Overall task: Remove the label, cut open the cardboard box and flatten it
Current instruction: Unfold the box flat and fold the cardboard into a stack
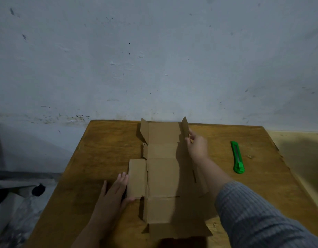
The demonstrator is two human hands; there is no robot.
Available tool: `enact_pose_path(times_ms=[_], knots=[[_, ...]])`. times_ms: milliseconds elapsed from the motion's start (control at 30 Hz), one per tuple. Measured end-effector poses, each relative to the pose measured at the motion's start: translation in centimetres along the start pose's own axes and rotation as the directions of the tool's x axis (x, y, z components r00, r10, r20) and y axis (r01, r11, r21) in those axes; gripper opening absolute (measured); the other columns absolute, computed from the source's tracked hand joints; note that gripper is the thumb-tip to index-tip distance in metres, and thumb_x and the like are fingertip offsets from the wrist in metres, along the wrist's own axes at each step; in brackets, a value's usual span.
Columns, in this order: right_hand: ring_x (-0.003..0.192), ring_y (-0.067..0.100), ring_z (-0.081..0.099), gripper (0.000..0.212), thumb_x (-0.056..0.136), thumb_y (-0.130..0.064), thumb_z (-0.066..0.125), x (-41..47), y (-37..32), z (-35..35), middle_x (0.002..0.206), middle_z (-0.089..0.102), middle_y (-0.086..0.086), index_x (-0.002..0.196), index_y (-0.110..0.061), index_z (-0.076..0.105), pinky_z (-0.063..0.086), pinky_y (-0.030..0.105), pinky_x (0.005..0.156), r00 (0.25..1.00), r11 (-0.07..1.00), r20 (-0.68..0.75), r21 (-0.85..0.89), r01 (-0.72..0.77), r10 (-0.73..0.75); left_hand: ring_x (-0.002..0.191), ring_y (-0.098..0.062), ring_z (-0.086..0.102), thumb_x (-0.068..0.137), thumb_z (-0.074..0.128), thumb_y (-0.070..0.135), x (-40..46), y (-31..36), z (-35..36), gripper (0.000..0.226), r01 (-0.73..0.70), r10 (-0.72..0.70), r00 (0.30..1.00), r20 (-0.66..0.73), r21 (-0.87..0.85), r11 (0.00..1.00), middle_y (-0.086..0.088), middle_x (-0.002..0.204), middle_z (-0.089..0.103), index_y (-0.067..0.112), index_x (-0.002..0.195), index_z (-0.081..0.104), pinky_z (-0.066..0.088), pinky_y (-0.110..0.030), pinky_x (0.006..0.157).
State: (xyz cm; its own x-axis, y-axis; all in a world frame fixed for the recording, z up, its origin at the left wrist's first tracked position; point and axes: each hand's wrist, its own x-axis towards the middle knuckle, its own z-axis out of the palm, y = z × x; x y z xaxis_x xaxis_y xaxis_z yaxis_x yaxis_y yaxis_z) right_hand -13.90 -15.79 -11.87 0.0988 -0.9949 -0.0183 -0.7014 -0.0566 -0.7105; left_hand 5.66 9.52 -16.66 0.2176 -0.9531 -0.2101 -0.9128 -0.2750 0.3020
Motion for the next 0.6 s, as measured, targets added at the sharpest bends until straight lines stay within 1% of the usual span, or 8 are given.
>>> enact_pose_path(times_ms=[67, 133, 233, 333, 400, 467, 533, 600], knots=[[0.126, 0.025, 0.049, 0.052, 0.093, -0.019, 0.054, -1.6, 0.3, 0.1, 0.142, 0.048, 0.008, 0.143, -0.018, 0.037, 0.044, 0.037, 0.102, 0.999, 0.991, 0.014, -0.127, 0.053, -0.051, 0.139, 0.0, -0.016, 0.055, -0.026, 0.086, 0.0, 0.1, 0.0, 0.112, 0.004, -0.003, 1.0, -0.018, 0.023, 1.0, 0.018, 0.15, -0.011, 0.027, 0.148, -0.006, -0.01, -0.039, 0.116], [0.142, 0.022, 0.027, 0.057, 0.093, -0.025, 0.053, -4.4, 0.2, 0.2, 0.154, 0.031, 0.002, 0.145, -0.02, 0.031, 0.026, 0.04, 0.115, 0.991, 0.961, 0.062, -0.242, 0.134, -0.122, 0.139, -0.001, -0.017, 0.052, -0.029, 0.085, -0.1, 0.2, -0.1, 0.118, 0.004, -0.002, 1.0, -0.027, 0.047, 0.999, 0.016, 0.15, -0.012, 0.024, 0.149, -0.004, -0.011, -0.04, 0.115], [0.146, 0.017, 0.011, 0.058, 0.094, -0.039, 0.047, -9.5, 0.0, 0.5, 0.158, 0.018, 0.0, 0.146, -0.025, 0.026, 0.007, 0.043, 0.119, 0.938, 0.884, 0.265, -0.349, 0.311, -0.225, 0.14, -0.004, -0.013, 0.059, -0.026, 0.083, -0.3, 0.7, -0.1, 0.116, -0.008, 0.011, 0.999, -0.046, 0.066, 0.998, 0.011, 0.153, -0.006, 0.018, 0.15, 0.002, -0.01, -0.041, 0.113], [0.147, 0.018, -0.007, 0.065, 0.092, -0.057, 0.034, -13.6, 0.6, 0.5, 0.16, 0.0, 0.0, 0.148, -0.029, 0.018, -0.009, 0.049, 0.116, 0.871, 0.807, 0.433, -0.413, 0.422, -0.233, 0.138, -0.002, -0.011, 0.085, 0.009, 0.069, -0.7, 1.1, -0.3, 0.083, 0.019, -0.017, 0.999, -0.043, 0.051, 0.998, 0.007, 0.157, 0.001, 0.018, 0.151, 0.005, -0.006, -0.045, 0.115], [0.145, 0.019, -0.015, 0.071, 0.09, -0.064, 0.024, -15.2, 1.1, 0.5, 0.16, -0.008, -0.001, 0.15, -0.029, 0.009, -0.015, 0.052, 0.114, 0.845, 0.781, 0.494, -0.438, 0.446, -0.206, 0.139, -0.002, -0.008, 0.089, 0.019, 0.063, -1.0, 1.4, -0.2, 0.078, 0.024, -0.022, 0.997, -0.07, 0.019, 1.0, 0.008, 0.157, 0.002, 0.018, 0.151, 0.007, -0.001, -0.048, 0.117], [0.145, 0.019, -0.019, 0.076, 0.088, -0.069, 0.015, -16.1, 1.7, 0.7, 0.159, -0.013, 0.0, 0.15, -0.029, -0.001, -0.015, 0.055, 0.113, 0.832, 0.749, 0.519, -0.468, 0.469, -0.196, 0.141, -0.005, 0.004, 0.084, 0.012, 0.063, -1.3, 1.8, 0.0, 0.081, 0.004, -0.012, 0.981, -0.196, -0.04, 0.999, 0.006, 0.154, 0.012, 0.015, 0.15, 0.018, 0.008, -0.052, 0.117], [0.144, 0.019, -0.021, 0.077, 0.085, -0.07, 0.007, -16.6, 2.5, 1.3, 0.158, -0.018, 0.0, 0.149, -0.03, -0.009, -0.012, 0.057, 0.113, 0.826, 0.724, 0.528, -0.489, 0.487, -0.2, 0.141, -0.007, 0.015, 0.088, 0.017, 0.059, -1.0, 2.4, -0.2, 0.076, -0.036, 0.008, 0.949, -0.315, -0.081, 0.996, 0.004, 0.153, 0.024, 0.013, 0.148, 0.028, 0.017, -0.054, 0.117], [0.143, 0.017, -0.023, 0.078, 0.081, -0.07, -0.001, -16.9, 3.1, 1.7, 0.157, -0.021, -0.002, 0.148, -0.031, -0.013, -0.011, 0.058, 0.113, 0.828, 0.716, 0.519, -0.495, 0.493, -0.211, 0.142, -0.004, 0.011, 0.093, 0.024, 0.059, -0.3, 3.5, -1.1, 0.07, -0.04, 0.009, 0.952, -0.306, -0.095, 0.995, 0.006, 0.155, 0.021, 0.017, 0.15, 0.023, 0.009, -0.045, 0.119]])
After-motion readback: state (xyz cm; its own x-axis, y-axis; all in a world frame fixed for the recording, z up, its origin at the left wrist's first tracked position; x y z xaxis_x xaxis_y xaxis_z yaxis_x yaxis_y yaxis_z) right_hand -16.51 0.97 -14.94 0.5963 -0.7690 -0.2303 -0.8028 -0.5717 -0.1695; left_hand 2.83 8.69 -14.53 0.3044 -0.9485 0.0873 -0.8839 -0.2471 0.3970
